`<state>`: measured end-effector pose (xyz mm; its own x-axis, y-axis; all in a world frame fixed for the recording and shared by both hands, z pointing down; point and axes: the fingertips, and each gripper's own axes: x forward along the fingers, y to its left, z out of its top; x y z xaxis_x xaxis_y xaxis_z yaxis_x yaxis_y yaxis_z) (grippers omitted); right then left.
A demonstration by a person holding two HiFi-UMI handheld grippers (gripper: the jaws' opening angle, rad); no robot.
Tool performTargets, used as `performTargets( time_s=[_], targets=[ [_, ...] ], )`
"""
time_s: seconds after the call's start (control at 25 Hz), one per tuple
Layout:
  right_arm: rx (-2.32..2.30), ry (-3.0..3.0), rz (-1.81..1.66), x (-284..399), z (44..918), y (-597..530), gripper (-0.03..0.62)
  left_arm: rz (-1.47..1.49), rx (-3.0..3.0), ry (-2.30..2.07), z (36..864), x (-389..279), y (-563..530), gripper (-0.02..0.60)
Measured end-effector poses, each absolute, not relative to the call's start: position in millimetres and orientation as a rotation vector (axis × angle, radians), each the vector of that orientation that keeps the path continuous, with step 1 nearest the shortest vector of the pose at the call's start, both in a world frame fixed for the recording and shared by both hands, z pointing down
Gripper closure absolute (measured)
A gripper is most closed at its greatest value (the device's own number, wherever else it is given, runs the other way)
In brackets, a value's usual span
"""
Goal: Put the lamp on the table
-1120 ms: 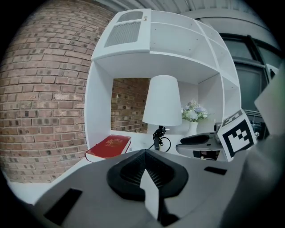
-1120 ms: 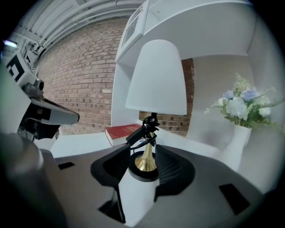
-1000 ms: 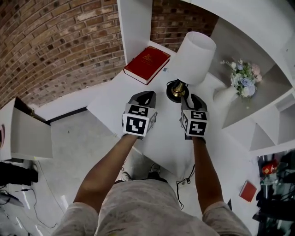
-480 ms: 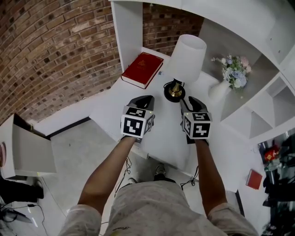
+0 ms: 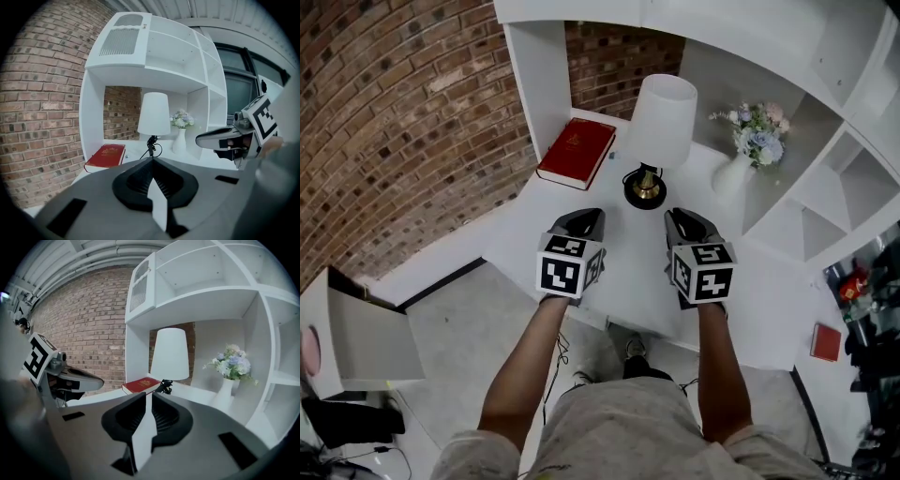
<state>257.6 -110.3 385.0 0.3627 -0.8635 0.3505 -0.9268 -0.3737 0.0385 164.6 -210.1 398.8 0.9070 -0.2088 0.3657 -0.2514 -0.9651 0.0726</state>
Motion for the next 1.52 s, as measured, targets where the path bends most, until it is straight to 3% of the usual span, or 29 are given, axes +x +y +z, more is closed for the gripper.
performTargets(
  time_s=[0.32, 1.52],
  targets=[
    [2.405, -1.655, 0.435, 235.4, 370.9, -94.6, 0.577, 0.461, 2.943, -0.274, 377.5, 146.4, -199.8, 0.588],
    [2.452, -1.624, 0.429, 185.5, 365.6, -74.7, 0.591, 0.601, 3.021, -0.192, 388.3, 100.3, -188.1, 0.588]
  ],
)
